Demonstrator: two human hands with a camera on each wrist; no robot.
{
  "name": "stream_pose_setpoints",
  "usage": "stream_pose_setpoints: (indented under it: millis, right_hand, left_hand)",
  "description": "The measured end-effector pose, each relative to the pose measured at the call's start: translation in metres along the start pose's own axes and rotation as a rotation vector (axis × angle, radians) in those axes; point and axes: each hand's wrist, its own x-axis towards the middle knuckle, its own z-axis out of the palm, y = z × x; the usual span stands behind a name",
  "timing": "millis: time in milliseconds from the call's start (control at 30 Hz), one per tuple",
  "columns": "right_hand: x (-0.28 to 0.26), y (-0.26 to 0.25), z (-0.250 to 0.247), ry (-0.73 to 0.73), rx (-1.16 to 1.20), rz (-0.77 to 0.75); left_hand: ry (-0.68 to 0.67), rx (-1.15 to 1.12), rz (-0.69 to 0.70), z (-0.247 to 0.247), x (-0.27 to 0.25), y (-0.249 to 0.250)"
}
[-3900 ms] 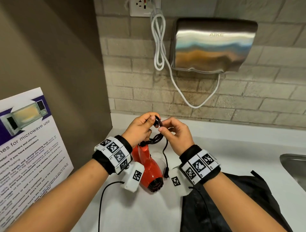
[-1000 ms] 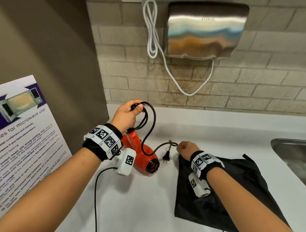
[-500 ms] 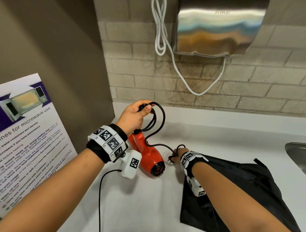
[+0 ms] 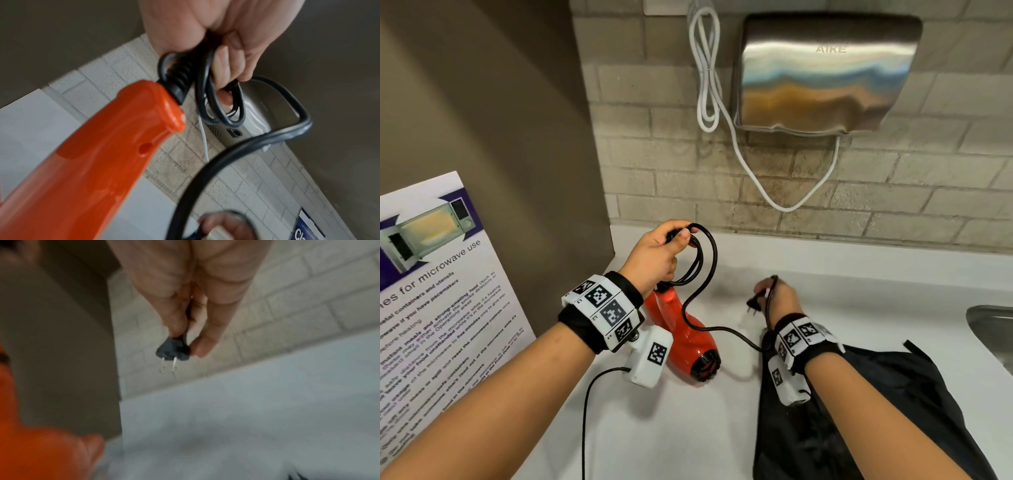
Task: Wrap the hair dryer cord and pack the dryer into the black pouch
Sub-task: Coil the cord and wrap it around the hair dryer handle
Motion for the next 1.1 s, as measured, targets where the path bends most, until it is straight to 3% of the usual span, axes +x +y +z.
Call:
stream_pose_setpoints:
  millis: [67,167,233,500,700,967,1100]
  right_hand:
    - [-0.009,-0.020,-0.013,0.058,0.268,-0.227]
    - [-0.028,-0.055,-0.027,0.029,0.309,-0.557]
    - [-0.044,-0.074,-0.031,0.012,0.367,-0.644]
    - [-0.071,-0.102,-0.007,-0.032,0.338,-0.699]
    - [-0.069,-0.104,-0.003,0.101,0.393,-0.795]
    - [-0.061,-0.102,0.002,0.115,0.230,-0.741]
    - [-0.056,-0.108,0.003,0.192,0.193,-0.662]
  left_hand:
    - [0.009,-0.009,-0.008,0.000,0.000,0.000]
    - [0.011,-0.020,-0.017,0.001,0.000,0.001]
    - [0.006,-0.029,-0.023,0.004,0.001,0.001]
    - [0.030,0.006,-0.014,0.011,-0.002,0.002]
    - [0.052,-0.002,-0.006,0.008,-0.002,0.000]
    - [-0.043,-0.006,-0.018,0.017,0.000,0.000]
    - [-0.110,0.008,-0.020,0.024,-0.005,0.001]
